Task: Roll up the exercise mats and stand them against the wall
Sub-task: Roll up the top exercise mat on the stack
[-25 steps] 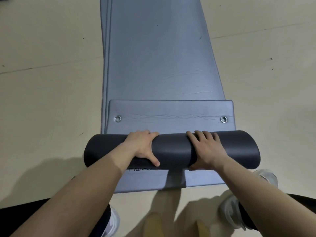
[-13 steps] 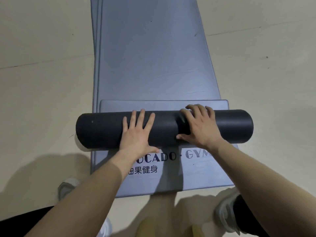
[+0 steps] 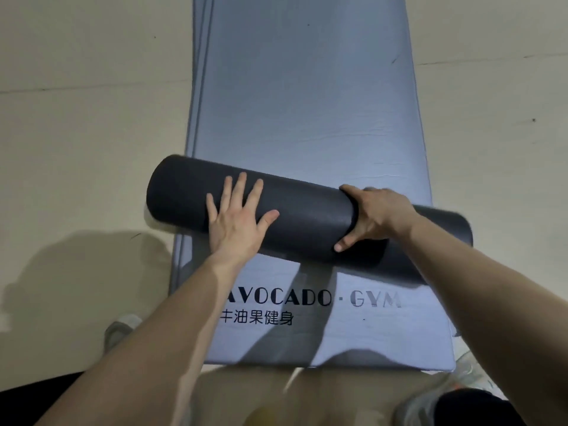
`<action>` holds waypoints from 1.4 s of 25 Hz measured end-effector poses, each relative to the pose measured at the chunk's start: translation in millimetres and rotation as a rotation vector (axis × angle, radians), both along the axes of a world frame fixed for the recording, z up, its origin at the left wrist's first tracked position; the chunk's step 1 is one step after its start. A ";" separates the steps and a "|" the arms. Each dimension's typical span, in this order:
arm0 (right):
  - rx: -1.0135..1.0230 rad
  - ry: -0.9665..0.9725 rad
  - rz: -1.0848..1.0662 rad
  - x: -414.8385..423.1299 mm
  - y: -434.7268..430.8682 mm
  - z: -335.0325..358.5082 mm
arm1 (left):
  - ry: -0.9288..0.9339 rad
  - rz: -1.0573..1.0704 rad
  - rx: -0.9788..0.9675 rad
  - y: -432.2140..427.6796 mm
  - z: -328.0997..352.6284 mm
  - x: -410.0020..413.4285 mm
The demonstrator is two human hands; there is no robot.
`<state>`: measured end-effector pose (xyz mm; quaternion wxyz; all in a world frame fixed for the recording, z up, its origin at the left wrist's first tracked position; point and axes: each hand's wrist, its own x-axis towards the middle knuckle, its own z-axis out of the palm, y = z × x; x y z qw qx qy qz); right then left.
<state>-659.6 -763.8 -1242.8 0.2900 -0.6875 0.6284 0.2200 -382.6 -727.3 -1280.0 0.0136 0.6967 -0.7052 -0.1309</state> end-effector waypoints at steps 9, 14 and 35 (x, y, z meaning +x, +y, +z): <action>0.030 -0.298 -0.345 154.0 87.0 -18.9 | 0.938 0.879 0.560 103.0 4.7 51.1; 0.376 -0.746 -0.547 100.1 64.5 -34.9 | 1.245 0.956 0.650 123.9 -2.8 26.4; 0.177 -0.819 -0.674 361.8 74.6 -16.9 | 1.311 1.161 0.032 98.4 -12.6 242.7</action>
